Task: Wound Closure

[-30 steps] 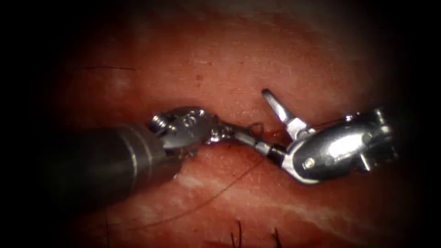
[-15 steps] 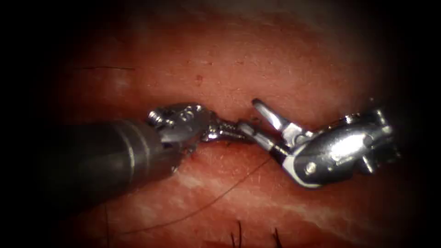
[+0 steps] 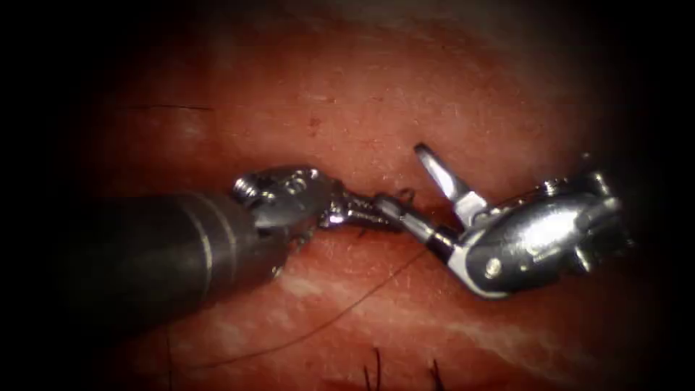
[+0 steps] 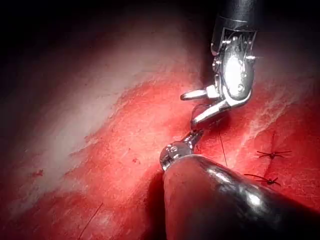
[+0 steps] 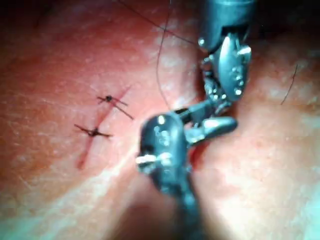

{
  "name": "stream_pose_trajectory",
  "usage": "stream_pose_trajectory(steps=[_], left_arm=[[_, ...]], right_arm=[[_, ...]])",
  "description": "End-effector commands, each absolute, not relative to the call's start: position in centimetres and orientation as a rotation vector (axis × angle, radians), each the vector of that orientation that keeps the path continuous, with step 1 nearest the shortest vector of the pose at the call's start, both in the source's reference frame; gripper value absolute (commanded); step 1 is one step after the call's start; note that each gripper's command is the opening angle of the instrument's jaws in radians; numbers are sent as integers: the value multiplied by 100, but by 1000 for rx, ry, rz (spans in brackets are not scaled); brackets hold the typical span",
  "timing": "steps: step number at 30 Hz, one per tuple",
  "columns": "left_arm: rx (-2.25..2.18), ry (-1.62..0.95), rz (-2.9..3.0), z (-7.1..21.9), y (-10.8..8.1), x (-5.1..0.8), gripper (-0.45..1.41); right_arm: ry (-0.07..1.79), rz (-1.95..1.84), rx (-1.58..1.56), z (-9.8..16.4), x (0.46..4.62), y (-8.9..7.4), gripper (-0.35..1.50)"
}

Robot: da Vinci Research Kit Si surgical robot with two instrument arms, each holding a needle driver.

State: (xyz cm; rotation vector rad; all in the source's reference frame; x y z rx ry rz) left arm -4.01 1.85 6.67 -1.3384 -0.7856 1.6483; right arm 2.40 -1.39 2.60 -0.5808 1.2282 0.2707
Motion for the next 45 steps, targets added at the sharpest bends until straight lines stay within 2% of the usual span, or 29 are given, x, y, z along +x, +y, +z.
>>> stream_pose_trajectory(steps=[1,10,11,13,14,15,17,21,23,24,29,33,40,45], left_arm=[[-1338,-790,1648,675,182,-406,-45],[-1337,-802,1640,664,188,-402,-45],[-1330,-792,1634,660,193,-401,7],[-1354,-764,1665,655,197,-399,91],[-1367,-749,1682,653,197,-398,109],[-1383,-730,1704,651,197,-396,120],[-1405,-695,1741,646,193,-388,125],[-1375,-631,1857,641,182,-371,125],[-1343,-574,1950,643,173,-365,114],[-1324,-549,1990,646,169,-363,108],[-1218,-443,2166,684,149,-364,41],[-1179,-397,2198,727,136,-368,17],[-1178,-384,2230,774,115,-378,4],[-1177,-389,2226,764,104,-387,2]], right_arm=[[1222,250,-590,266,243,-150,-35],[1222,170,-583,272,231,-149,-35],[1217,148,-572,273,225,-147,-35],[1221,117,-561,272,215,-144,-35],[1227,110,-551,272,209,-143,-35],[1225,89,-539,271,202,-141,-35],[1223,56,-498,270,190,-137,-35],[1242,8,-440,268,171,-133,-35],[1263,-28,-403,267,166,-132,-35],[1269,-46,-389,267,165,-131,-35],[1287,-120,-328,271,172,-123,-35],[1307,-141,-311,278,184,-115,-35],[1323,-152,-311,287,213,-106,-35],[1314,-145,-321,298,231,-101,-35]])
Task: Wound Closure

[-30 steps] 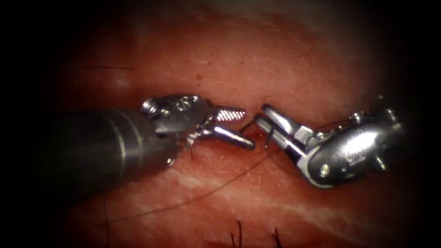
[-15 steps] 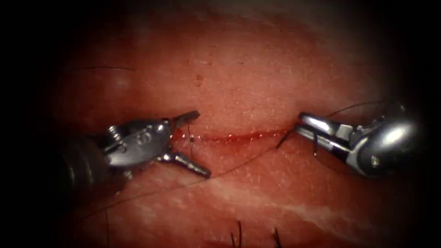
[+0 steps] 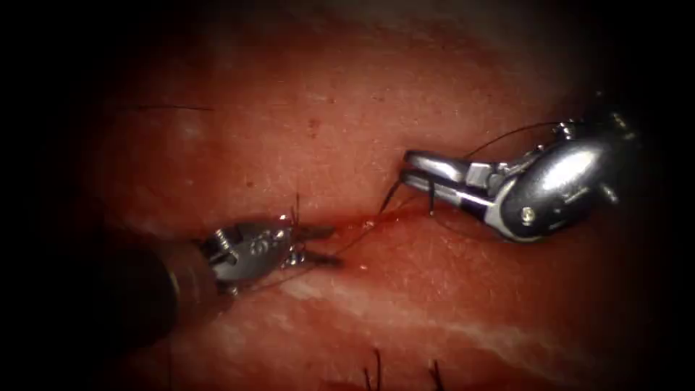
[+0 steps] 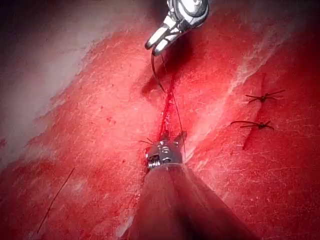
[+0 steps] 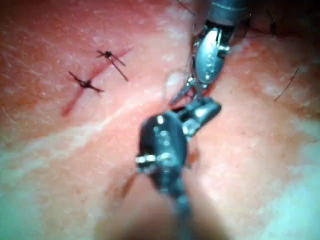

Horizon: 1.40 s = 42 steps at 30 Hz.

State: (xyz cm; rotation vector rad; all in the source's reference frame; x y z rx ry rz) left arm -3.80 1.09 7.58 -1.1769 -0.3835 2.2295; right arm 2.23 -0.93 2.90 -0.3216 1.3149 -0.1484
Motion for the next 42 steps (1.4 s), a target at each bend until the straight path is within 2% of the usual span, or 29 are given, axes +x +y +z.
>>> stream_pose_trajectory(steps=[1,9,29,42], left_arm=[[-1177,-391,2224,760,102,-389,2],[-1168,-399,2208,722,90,-407,10],[-1159,-390,2240,742,83,-414,10],[-1156,-392,2242,741,82,-413,0]], right_arm=[[1311,-146,-320,300,233,-101,-35],[1276,-167,-322,323,248,-107,-35],[1237,-381,-401,340,260,-115,-35],[1245,-423,-412,358,268,-108,-35]])
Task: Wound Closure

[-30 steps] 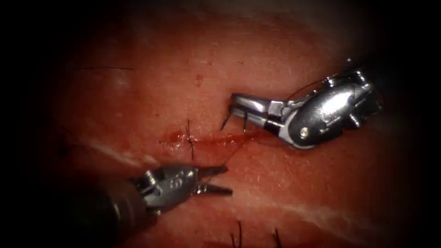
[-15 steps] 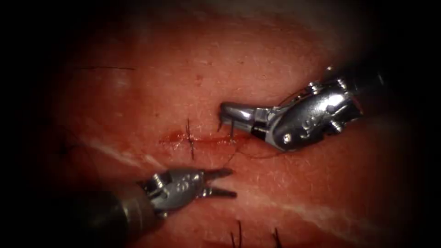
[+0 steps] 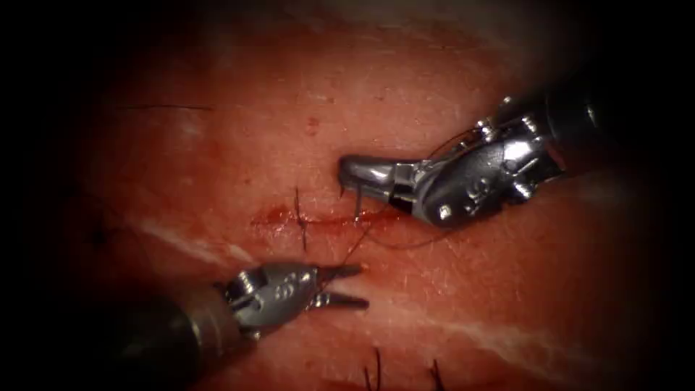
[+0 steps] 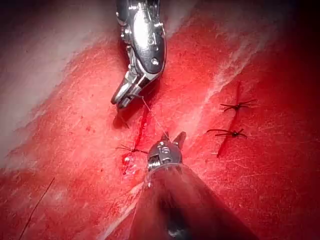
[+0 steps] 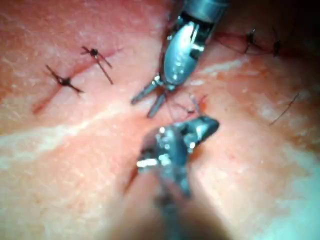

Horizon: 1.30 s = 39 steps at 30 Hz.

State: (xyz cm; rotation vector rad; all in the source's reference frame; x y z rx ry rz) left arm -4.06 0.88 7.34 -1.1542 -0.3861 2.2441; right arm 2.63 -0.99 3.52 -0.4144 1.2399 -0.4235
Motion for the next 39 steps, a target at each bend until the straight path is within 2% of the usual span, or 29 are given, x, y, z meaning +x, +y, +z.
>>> stream_pose_trajectory(steps=[1,39], left_arm=[[-1156,-392,2242,741,82,-413,-1],[-1153,-394,2239,732,88,-403,-8]], right_arm=[[1247,-424,-412,358,269,-108,-35],[1207,-500,-400,393,270,-132,-35]])
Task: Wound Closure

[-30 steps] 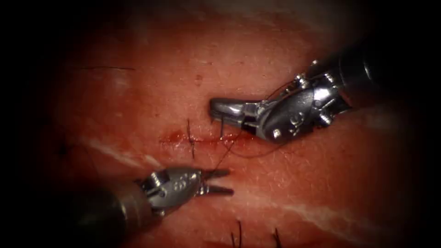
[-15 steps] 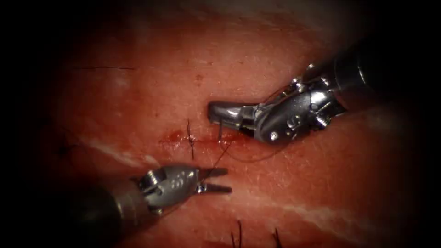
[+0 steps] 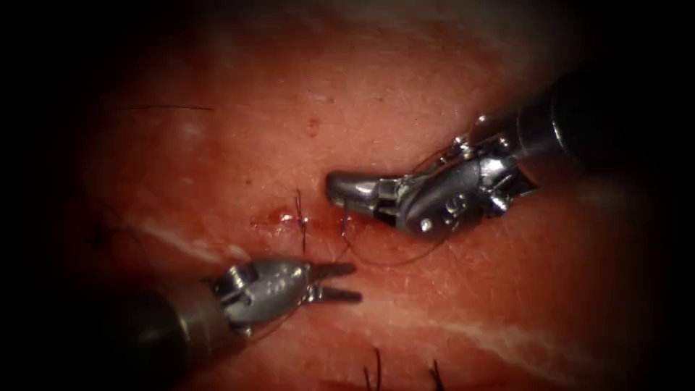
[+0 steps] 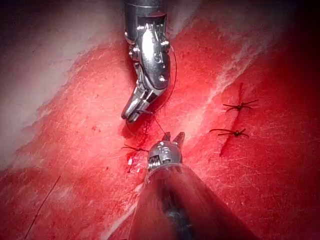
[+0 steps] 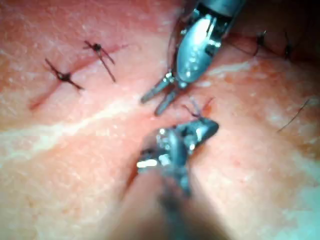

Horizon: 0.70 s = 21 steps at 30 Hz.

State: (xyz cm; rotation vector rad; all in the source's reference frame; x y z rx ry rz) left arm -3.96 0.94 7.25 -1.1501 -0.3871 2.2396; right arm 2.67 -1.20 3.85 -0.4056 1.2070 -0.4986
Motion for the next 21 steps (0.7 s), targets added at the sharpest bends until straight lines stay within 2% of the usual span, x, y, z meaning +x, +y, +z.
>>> stream_pose_trajectory(steps=[1,21], left_arm=[[-1153,-394,2239,732,88,-403,-8],[-1112,-383,2263,739,89,-393,-17]], right_arm=[[1206,-502,-402,396,270,-133,-35],[1172,-565,-379,442,270,-160,-35]])
